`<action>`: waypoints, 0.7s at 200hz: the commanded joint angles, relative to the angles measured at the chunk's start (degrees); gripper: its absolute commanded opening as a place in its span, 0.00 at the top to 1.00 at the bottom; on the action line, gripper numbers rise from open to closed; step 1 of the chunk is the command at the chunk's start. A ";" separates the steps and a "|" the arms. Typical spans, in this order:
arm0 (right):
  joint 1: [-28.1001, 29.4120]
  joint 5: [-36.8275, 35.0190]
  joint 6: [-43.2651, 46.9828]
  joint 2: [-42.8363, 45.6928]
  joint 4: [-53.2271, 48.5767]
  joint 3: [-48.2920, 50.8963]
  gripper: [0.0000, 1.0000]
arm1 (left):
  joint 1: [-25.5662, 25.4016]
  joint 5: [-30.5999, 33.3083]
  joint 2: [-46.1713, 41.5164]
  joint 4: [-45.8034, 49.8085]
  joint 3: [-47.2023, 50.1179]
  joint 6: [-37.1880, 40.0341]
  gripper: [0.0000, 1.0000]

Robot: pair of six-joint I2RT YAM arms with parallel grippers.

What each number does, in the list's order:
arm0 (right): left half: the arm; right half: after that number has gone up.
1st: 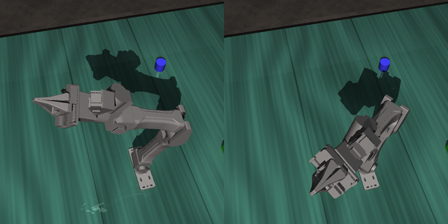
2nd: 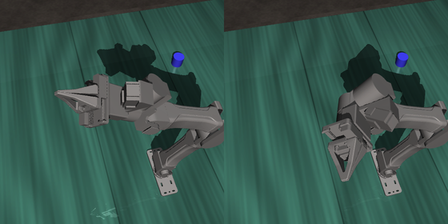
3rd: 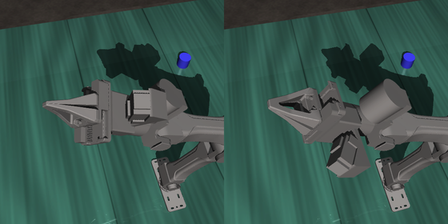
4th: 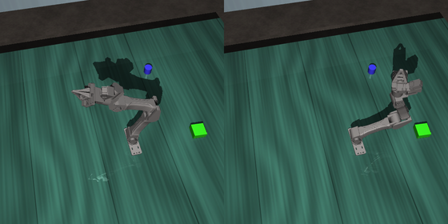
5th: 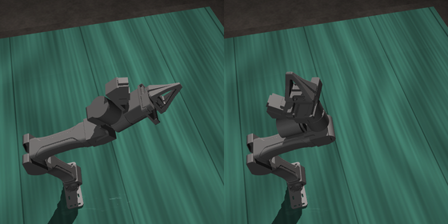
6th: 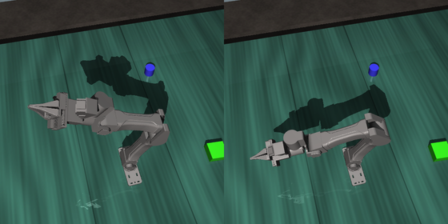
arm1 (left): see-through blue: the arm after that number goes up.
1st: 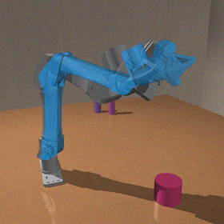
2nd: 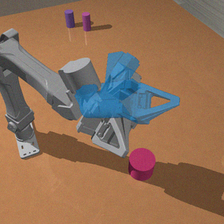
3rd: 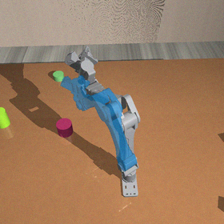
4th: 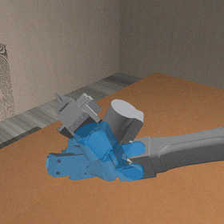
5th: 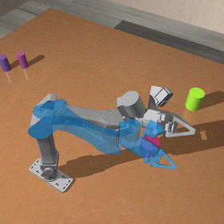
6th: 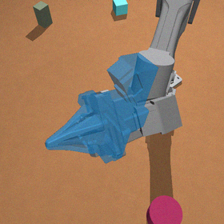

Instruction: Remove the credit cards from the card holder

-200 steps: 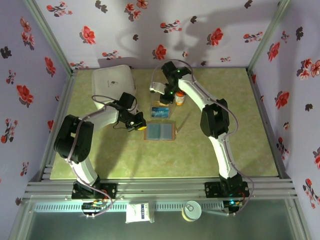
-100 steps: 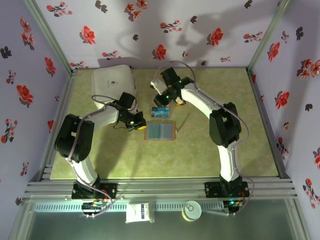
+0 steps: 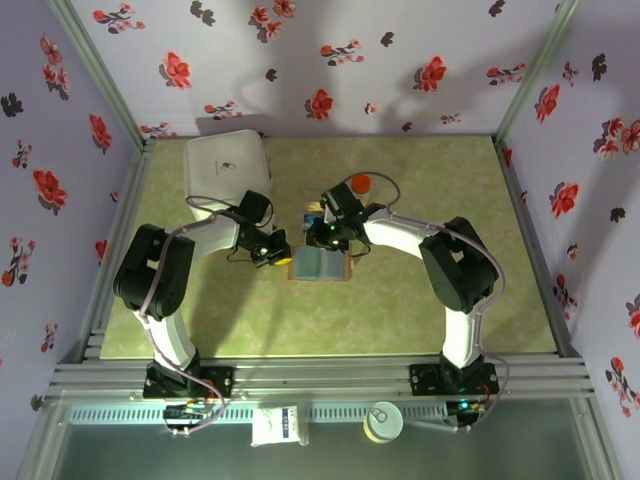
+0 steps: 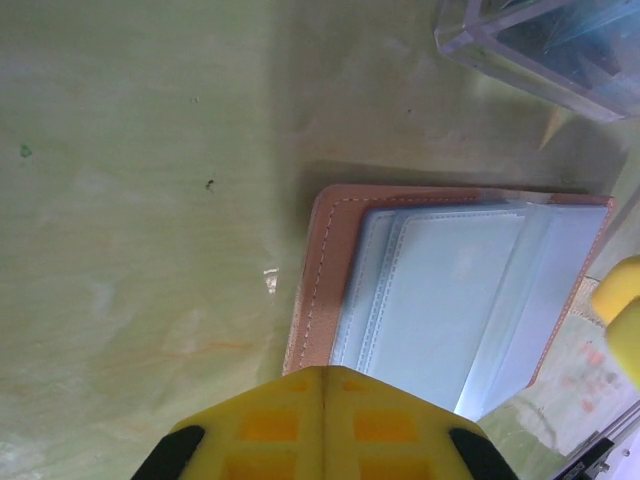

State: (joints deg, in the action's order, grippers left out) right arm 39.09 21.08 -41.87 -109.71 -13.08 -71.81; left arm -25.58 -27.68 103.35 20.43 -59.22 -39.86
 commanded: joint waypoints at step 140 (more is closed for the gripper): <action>3.15 0.42 -4.48 -0.80 -4.29 1.69 0.73 | 0.41 -1.62 3.78 -0.78 1.48 1.70 1.00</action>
State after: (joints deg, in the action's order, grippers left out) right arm 41.69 22.50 -46.57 -109.71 -14.50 -70.83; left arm -25.58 -30.46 105.16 17.19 -57.67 -39.86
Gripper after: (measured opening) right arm 0.268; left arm 0.038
